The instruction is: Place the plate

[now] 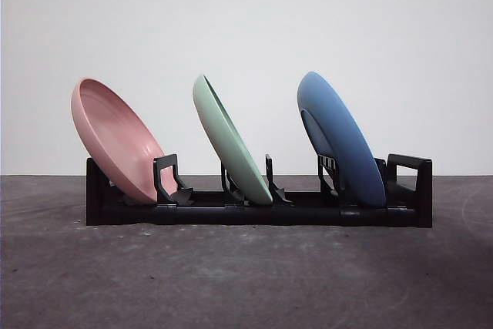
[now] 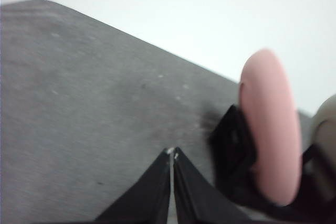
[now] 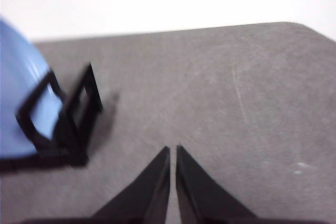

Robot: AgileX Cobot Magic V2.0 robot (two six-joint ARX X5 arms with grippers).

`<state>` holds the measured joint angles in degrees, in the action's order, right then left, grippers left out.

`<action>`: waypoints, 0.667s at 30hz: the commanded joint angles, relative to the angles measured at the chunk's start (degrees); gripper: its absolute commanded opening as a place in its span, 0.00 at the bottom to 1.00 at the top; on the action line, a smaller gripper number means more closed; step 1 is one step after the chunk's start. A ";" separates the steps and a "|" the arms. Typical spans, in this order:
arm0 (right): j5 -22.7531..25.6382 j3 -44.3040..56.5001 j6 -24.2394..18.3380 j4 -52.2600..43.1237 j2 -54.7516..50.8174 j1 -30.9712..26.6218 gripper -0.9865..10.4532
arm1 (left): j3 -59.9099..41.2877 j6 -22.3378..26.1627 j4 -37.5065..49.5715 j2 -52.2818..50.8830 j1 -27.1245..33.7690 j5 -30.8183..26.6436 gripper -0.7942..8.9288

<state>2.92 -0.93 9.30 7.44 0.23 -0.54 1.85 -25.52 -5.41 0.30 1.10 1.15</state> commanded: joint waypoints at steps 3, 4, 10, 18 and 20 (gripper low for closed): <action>-5.07 0.20 7.85 -5.57 -0.02 -0.02 0.10 | -1.14 -10.40 4.81 -0.04 0.02 0.28 0.09; -6.38 0.17 8.66 -7.15 -0.02 -0.02 0.10 | -1.14 -10.73 6.97 -0.04 0.00 0.31 0.09; -9.09 -2.25 17.55 -11.04 0.11 -0.02 0.10 | 0.26 -9.75 15.61 0.13 0.00 2.64 0.09; -14.32 -19.12 14.95 8.09 8.28 -0.02 0.10 | 14.56 -8.63 -2.08 8.02 0.00 14.43 0.09; -16.37 -23.43 13.31 11.61 11.45 -0.02 0.10 | 18.71 -6.38 -5.92 10.82 0.00 17.38 0.09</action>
<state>-12.84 -22.72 24.43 18.48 10.70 -0.54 18.68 -34.24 -10.68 10.28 1.10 17.37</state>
